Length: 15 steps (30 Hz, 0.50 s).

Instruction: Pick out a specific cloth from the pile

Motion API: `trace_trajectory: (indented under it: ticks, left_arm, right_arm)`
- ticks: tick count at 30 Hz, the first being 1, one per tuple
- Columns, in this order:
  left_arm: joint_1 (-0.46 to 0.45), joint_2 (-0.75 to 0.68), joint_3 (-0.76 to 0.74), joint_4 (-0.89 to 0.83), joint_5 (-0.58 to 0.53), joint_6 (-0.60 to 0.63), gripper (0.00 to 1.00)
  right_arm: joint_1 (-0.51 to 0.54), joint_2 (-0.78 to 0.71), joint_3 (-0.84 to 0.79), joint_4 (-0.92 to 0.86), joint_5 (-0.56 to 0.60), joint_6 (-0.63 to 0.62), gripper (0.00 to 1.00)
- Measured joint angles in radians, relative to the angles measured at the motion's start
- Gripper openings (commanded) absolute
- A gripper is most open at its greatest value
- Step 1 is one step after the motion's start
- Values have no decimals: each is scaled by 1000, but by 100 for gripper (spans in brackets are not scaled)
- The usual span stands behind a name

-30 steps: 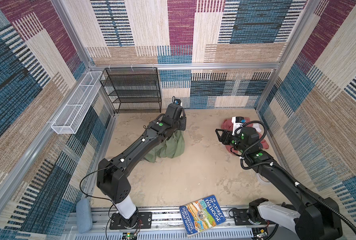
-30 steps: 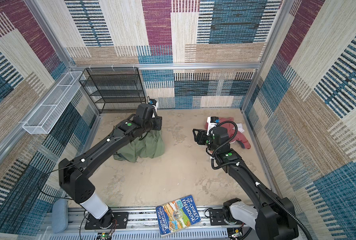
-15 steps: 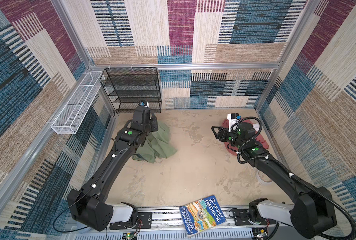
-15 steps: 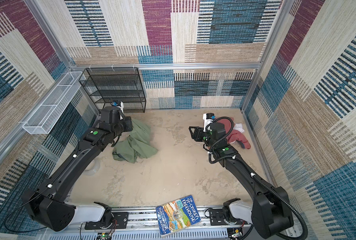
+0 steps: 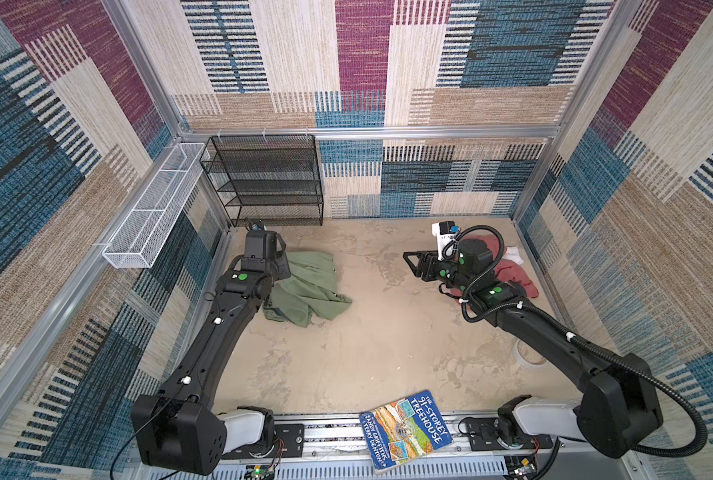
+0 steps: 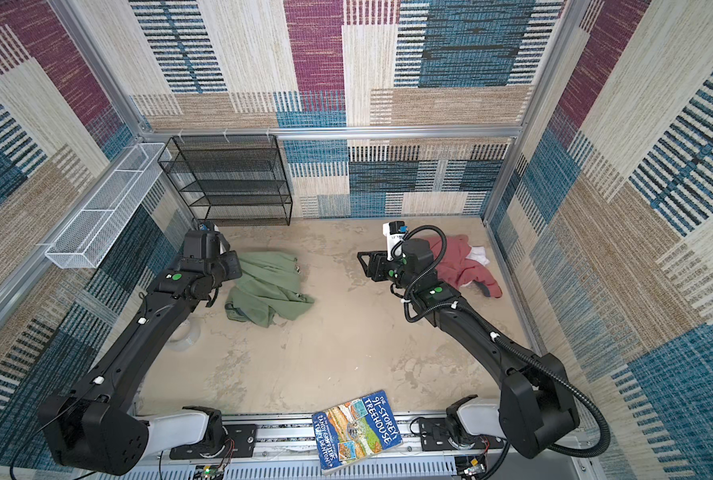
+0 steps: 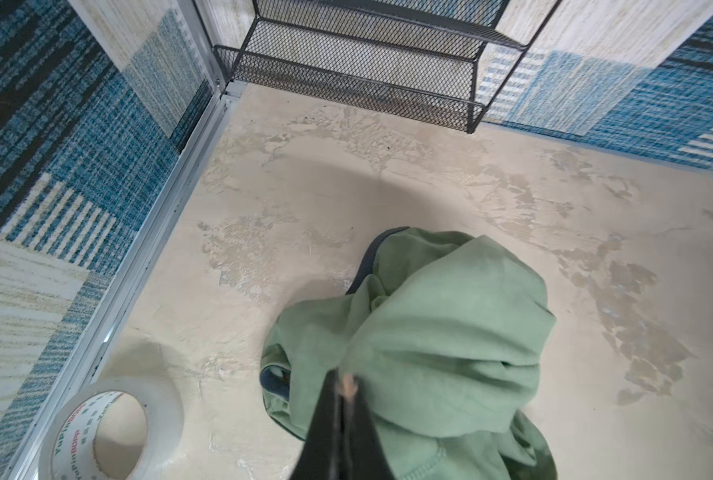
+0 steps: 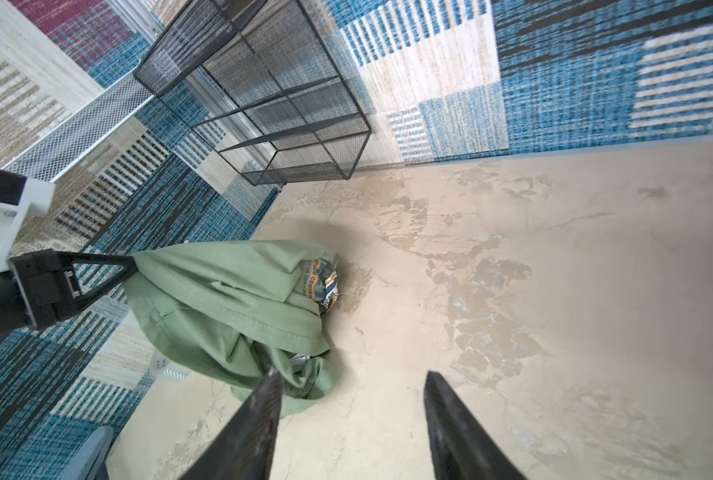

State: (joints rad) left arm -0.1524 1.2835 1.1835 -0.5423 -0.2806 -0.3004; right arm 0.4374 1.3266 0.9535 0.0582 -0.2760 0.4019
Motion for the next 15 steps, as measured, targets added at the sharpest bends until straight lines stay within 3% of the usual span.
trace_trajectory:
  ticks: [15]
  left_arm:
    - [87, 131, -98, 96, 3, -28, 0]
  right_arm:
    - [98, 60, 7, 13, 6, -18, 58]
